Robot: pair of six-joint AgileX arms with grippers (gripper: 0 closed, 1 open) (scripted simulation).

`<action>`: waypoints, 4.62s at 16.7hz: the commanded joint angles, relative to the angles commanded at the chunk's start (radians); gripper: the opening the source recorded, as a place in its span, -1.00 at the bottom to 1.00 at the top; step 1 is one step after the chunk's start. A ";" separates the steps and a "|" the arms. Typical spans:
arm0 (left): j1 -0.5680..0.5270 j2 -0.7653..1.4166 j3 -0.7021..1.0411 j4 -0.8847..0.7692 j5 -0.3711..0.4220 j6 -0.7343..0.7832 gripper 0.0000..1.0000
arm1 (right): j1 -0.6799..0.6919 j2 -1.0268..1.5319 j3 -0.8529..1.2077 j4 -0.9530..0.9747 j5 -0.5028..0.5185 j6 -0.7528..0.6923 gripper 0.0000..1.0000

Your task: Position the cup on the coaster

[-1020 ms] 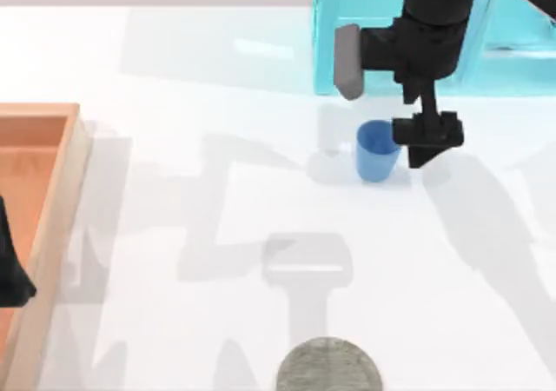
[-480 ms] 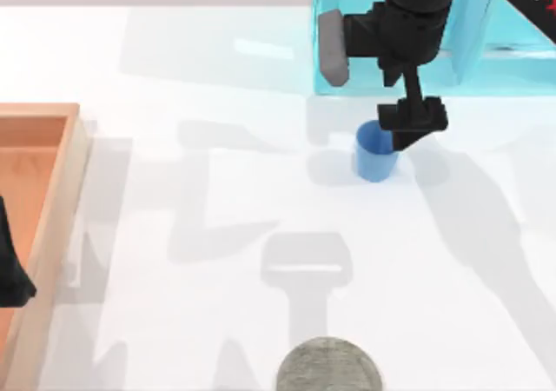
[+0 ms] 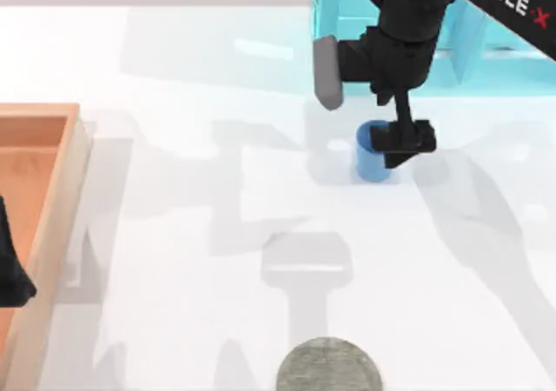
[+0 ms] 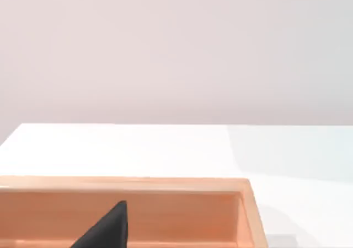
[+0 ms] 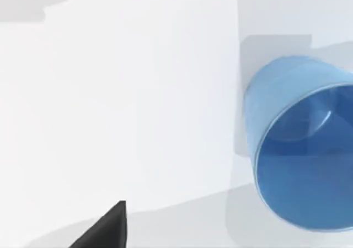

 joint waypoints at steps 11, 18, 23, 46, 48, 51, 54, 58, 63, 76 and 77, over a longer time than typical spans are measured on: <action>0.000 0.000 0.000 0.000 0.000 0.000 1.00 | 0.003 -0.016 -0.286 0.266 0.000 0.002 1.00; 0.000 0.000 0.000 0.000 0.000 0.000 1.00 | 0.003 -0.016 -0.286 0.266 0.000 0.002 -0.06; 0.000 0.000 0.000 0.000 0.000 0.000 1.00 | 0.003 -0.016 -0.286 0.266 0.000 0.002 -0.81; 0.000 0.000 0.000 0.000 0.000 0.000 1.00 | 0.363 -0.140 -0.419 0.240 0.011 0.811 -1.00; 0.000 0.000 0.000 0.000 0.000 0.000 1.00 | 0.432 -0.191 -0.455 0.244 0.014 1.058 -1.00; 0.000 0.000 0.000 0.000 0.000 0.000 1.00 | 0.515 -0.271 -0.518 0.249 0.016 1.420 -1.00; 0.000 0.000 0.000 0.000 0.000 0.000 1.00 | 0.569 -0.344 -0.589 0.249 0.014 1.730 -1.00; 0.000 0.000 0.000 0.000 0.000 0.000 1.00 | 0.602 -0.419 -0.676 0.243 0.006 2.023 -1.00; 0.000 0.000 0.000 0.000 0.000 0.000 1.00 | 0.603 -0.467 -0.731 0.242 -0.001 2.167 -1.00; 0.000 0.000 0.000 0.000 0.000 0.000 1.00 | 0.594 -0.434 -0.938 0.484 0.000 2.159 -1.00; 0.000 0.000 0.000 0.000 0.000 0.000 1.00 | 0.594 -0.432 -0.945 0.491 0.000 2.158 -1.00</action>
